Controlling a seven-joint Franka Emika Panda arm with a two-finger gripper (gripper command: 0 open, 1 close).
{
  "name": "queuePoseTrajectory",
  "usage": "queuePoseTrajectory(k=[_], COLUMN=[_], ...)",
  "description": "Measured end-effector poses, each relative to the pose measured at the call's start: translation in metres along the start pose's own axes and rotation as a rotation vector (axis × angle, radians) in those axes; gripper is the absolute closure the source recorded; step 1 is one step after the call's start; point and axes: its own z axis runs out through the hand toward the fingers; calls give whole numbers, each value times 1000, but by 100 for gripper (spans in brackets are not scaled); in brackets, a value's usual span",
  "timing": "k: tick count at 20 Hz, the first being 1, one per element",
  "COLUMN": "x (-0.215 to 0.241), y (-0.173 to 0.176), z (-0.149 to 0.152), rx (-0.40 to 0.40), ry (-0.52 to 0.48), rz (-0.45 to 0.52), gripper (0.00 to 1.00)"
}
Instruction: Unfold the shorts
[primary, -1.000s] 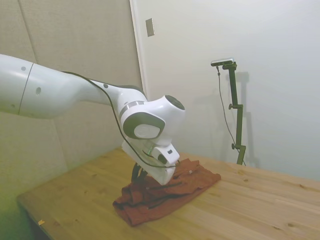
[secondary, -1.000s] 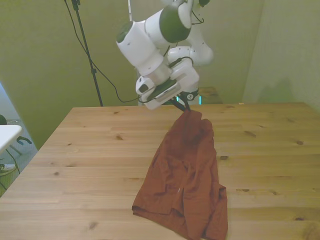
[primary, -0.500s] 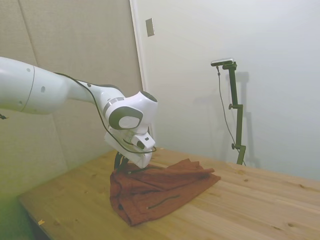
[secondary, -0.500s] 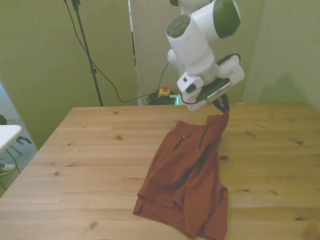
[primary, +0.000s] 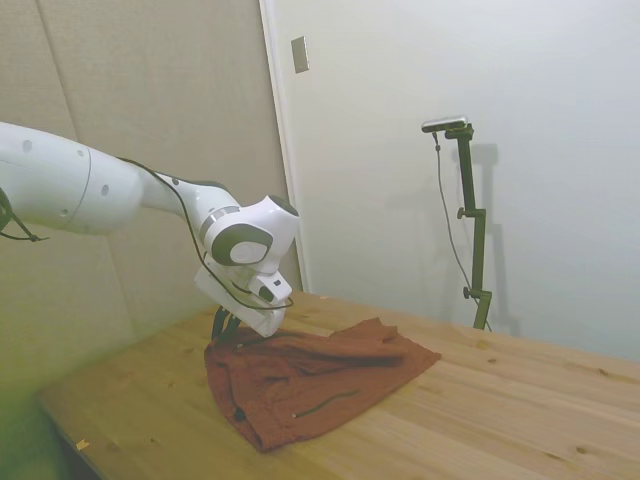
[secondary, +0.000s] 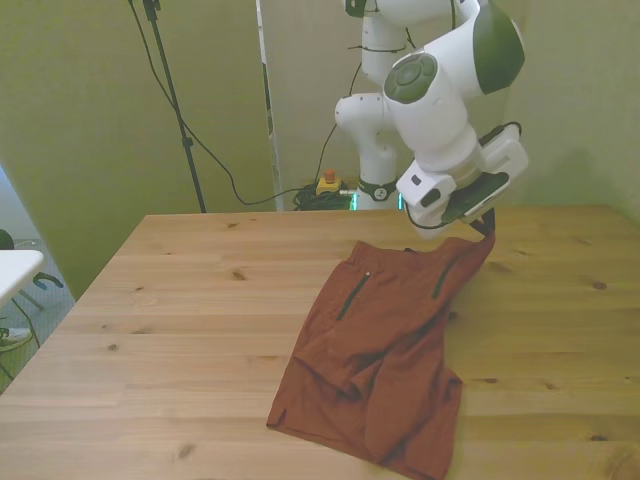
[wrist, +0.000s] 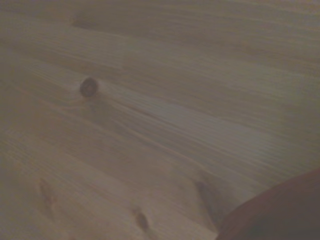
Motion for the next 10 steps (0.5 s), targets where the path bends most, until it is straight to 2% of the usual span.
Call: queuePoseTrajectory(k=[10], x=[-8], y=[-28], z=[39], rx=[-4], ry=[-91], rz=[-83], gripper=[0])
